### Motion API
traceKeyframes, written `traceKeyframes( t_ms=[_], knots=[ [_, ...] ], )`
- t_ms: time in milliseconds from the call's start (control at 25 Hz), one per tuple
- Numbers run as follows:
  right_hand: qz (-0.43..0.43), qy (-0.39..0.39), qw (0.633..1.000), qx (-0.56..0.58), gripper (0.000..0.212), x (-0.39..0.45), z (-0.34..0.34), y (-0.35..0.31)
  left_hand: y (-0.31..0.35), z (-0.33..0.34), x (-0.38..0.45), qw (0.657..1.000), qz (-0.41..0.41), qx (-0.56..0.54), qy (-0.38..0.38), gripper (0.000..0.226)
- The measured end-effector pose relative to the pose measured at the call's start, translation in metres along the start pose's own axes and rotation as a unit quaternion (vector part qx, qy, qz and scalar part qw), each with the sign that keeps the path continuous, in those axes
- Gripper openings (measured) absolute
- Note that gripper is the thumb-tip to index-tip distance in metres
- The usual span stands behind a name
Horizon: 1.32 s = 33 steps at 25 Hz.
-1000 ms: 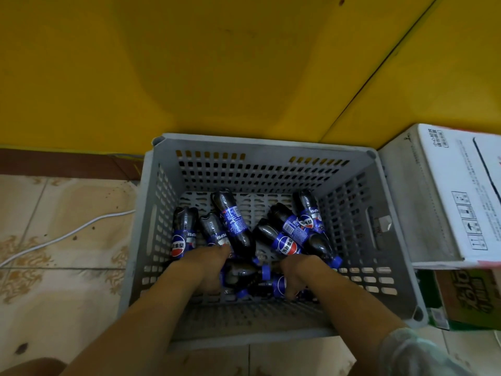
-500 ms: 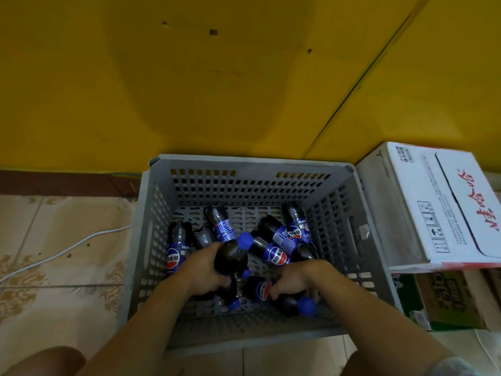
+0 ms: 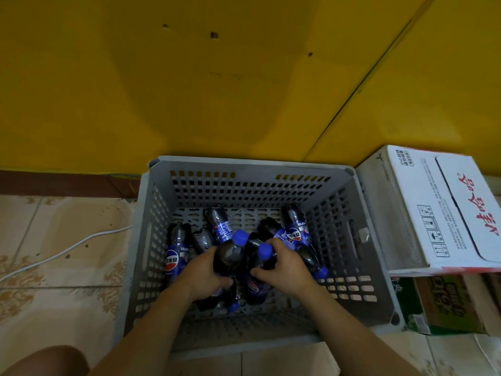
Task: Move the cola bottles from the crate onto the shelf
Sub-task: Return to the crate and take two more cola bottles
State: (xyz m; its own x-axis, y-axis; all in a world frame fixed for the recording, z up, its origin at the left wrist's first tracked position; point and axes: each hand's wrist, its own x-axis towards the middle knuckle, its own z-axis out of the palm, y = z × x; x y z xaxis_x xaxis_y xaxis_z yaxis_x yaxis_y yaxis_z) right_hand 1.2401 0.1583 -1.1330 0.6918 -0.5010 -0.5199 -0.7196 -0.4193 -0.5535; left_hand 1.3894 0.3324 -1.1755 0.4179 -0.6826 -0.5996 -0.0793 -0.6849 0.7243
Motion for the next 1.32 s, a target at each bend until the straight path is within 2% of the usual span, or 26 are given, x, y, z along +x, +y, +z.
traceKeyframes(
  t_ms=[240,400,520,680,800,1120,1320],
  knots=[
    [0.008,-0.028,0.997,0.078,0.079,0.02,0.013,0.001,-0.002,-0.004,-0.002,0.999,-0.009,-0.016,0.03,0.08],
    [0.016,-0.018,0.996,0.091,0.072,0.015,0.013,0.002,0.004,-0.011,-0.006,0.996,0.0,-0.069,0.06,0.078],
    [-0.009,0.005,0.988,0.155,0.07,0.004,0.006,0.001,0.011,-0.02,-0.01,0.99,0.022,-0.12,0.065,0.073],
    [-0.062,0.039,0.954,0.29,0.06,-0.014,-0.011,-0.028,0.031,-0.036,-0.019,0.983,0.061,-0.168,0.052,0.076],
    [-0.085,0.043,0.933,0.348,0.059,-0.03,-0.026,-0.054,0.057,-0.045,-0.035,0.975,0.095,-0.2,0.019,0.066],
    [-0.123,0.158,0.889,0.411,0.046,-0.077,-0.084,-0.118,0.15,-0.064,-0.099,0.953,0.125,-0.275,0.038,0.057],
    [-0.106,0.271,0.876,0.385,0.054,-0.144,-0.151,-0.182,0.237,-0.085,-0.171,0.943,0.116,-0.303,0.072,0.064]
  ],
)
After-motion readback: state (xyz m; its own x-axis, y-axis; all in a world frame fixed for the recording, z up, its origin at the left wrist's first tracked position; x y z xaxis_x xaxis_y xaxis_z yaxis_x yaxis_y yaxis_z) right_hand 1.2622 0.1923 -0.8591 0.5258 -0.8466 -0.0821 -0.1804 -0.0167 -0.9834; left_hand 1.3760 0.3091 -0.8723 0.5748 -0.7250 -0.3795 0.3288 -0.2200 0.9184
